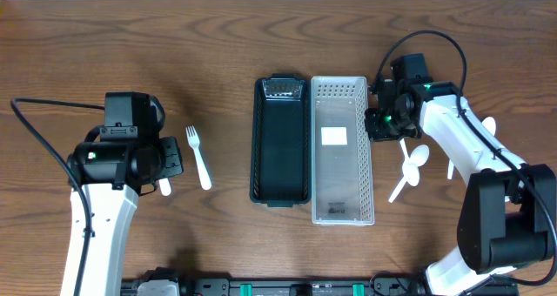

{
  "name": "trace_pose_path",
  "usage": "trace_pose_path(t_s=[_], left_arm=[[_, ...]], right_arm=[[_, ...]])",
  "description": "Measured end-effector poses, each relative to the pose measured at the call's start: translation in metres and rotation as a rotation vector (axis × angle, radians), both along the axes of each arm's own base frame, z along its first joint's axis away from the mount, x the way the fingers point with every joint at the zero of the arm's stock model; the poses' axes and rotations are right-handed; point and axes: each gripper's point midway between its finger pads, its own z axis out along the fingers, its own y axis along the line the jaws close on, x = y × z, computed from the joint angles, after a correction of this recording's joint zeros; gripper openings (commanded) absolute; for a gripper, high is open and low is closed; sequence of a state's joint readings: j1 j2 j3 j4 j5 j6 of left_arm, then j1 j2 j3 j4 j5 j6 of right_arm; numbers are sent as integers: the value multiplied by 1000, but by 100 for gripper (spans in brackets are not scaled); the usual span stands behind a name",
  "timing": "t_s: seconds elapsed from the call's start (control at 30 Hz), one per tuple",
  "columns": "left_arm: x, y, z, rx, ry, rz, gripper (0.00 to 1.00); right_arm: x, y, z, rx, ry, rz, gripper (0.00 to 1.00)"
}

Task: Pack container

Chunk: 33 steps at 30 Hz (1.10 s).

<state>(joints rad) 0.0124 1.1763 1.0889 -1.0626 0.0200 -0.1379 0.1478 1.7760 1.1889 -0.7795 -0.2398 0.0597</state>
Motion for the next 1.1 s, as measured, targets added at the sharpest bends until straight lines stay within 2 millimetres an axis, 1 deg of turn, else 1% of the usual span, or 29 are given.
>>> trace_pose_path(t_s=[0.1, 0.17, 0.27, 0.3, 0.33, 0.37, 0.4, 0.43, 0.5, 0.57, 0.63, 0.67, 0.73, 0.8, 0.9, 0.97, 1.03, 1.1], left_arm=[[0, 0, 0, 0, 0, 0, 22], [0, 0, 0, 1, -1, -3, 33], [1, 0, 0, 1, -2, -3, 47], [1, 0, 0, 1, -3, -2, 54], [1, 0, 0, 1, -4, -4, 57], [1, 0, 0, 0, -3, 0, 57], [1, 0, 0, -1, -4, 1, 58], [1, 0, 0, 0, -4, 2, 59], [1, 0, 0, -1, -4, 2, 63], [1, 0, 0, 0, -4, 2, 65], [1, 0, 0, -1, -4, 2, 66], [1, 0, 0, -1, -4, 3, 67], [1, 0, 0, -1, -4, 3, 67], [1, 0, 0, -1, -5, 3, 67], [1, 0, 0, -1, -4, 3, 67], [1, 0, 0, -1, -3, 3, 67], [1, 0, 0, -1, -4, 3, 67], [1, 0, 0, -1, -4, 3, 68]], right_arm=[[2, -3, 0, -16, -8, -7, 13], [2, -9, -2, -50, -7, -28, 13], [-6, -31, -4, -164, 37, -112, 13], [-9, -38, -2, -201, 49, -140, 14], [-11, -47, 2, -241, 59, -177, 21], [-12, -55, 10, -273, 53, -220, 36], [-12, -63, 21, -299, 37, -260, 57], [-10, -69, 32, -311, 14, -292, 70], [-9, -81, 65, -306, -57, -357, 70], [-20, -91, 92, -292, -86, -405, 70], [-35, -100, 109, -287, -84, -448, 73], [-44, -104, 113, -289, -69, -470, 74], [-51, -107, 113, -289, -47, -500, 77], [-49, -108, 106, -285, -45, -520, 79], [-46, -108, 81, -278, -39, -539, 83], [-42, -107, 68, -273, -49, -536, 86], [-37, -104, 54, -260, -63, -497, 88], [-32, -99, 43, -246, -69, -423, 88]])
